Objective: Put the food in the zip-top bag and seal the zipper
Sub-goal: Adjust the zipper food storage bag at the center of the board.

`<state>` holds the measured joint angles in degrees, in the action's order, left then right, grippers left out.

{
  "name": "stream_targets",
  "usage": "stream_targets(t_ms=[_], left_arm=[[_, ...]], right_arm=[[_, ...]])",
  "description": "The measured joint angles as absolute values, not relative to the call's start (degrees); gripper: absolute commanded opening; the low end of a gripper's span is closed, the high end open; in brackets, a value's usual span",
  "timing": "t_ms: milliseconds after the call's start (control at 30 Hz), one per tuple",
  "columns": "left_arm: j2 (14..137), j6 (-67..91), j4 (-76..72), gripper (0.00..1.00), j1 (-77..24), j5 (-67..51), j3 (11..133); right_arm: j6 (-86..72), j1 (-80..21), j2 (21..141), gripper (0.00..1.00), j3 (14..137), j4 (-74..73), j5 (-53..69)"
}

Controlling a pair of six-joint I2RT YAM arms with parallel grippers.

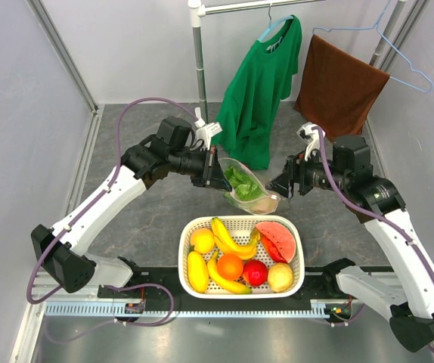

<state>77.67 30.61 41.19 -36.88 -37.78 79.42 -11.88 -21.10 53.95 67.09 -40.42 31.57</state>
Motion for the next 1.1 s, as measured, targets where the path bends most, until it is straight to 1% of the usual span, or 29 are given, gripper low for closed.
stream_targets(t_ms=[133, 233, 433, 633, 700, 800, 833, 867, 900, 933, 1100], left_arm=[[77.67, 30.63, 40.56, 0.02, -36.88, -38.15, 79.42], [77.76, 30.68, 40.05, 0.02, -36.88, -38.17, 79.42], [78.39, 30.76, 39.90, 0.02, -36.88, -38.17, 79.44], [79.31, 30.76, 39.83, 0.02, -36.88, -38.15, 80.42], [79.35, 30.76, 39.70, 0.02, -36.88, -38.15, 80.75], [79.35, 30.74, 39.59, 0.02, -36.88, -38.15, 81.03], [79.35, 30.74, 39.53, 0.02, -36.88, -38.15, 81.03], [79.35, 30.74, 39.51, 0.02, -36.88, -38.15, 81.03], [79.35, 30.74, 39.51, 0.02, -36.88, -38.15, 81.03], [79.35, 30.72, 39.48, 0.02, -36.88, -38.15, 81.06], [79.53, 30.50, 39.29, 0.02, -36.88, -38.11, 81.71]], right_arm=[[-11.86, -21.10, 54.52, 0.77, 67.42, -41.17, 31.09], [-11.70, -21.10, 56.21, 0.77, 69.87, -40.51, 31.18], [-11.94, -21.50, 60.69, 0.77, 74.32, -35.57, 33.21], [-11.70, -27.22, 63.70, 0.78, 74.96, -34.00, 32.95], [-11.14, -29.54, 64.29, 0.76, 74.98, -33.87, 32.38], [-9.19, -31.44, 64.73, 0.66, 75.05, -34.28, 29.63], [-8.40, -31.55, 64.86, 0.48, 75.05, -34.52, 28.27], [-7.60, -31.68, 65.04, 0.33, 75.07, -34.76, 26.76], [-6.42, -31.73, 65.28, 0.08, 75.07, -35.00, 25.47], [-5.61, -31.79, 65.56, 0.00, 75.09, -35.31, 24.12], [-2.48, -31.79, 66.65, 0.00, 77.60, -38.98, 17.17]])
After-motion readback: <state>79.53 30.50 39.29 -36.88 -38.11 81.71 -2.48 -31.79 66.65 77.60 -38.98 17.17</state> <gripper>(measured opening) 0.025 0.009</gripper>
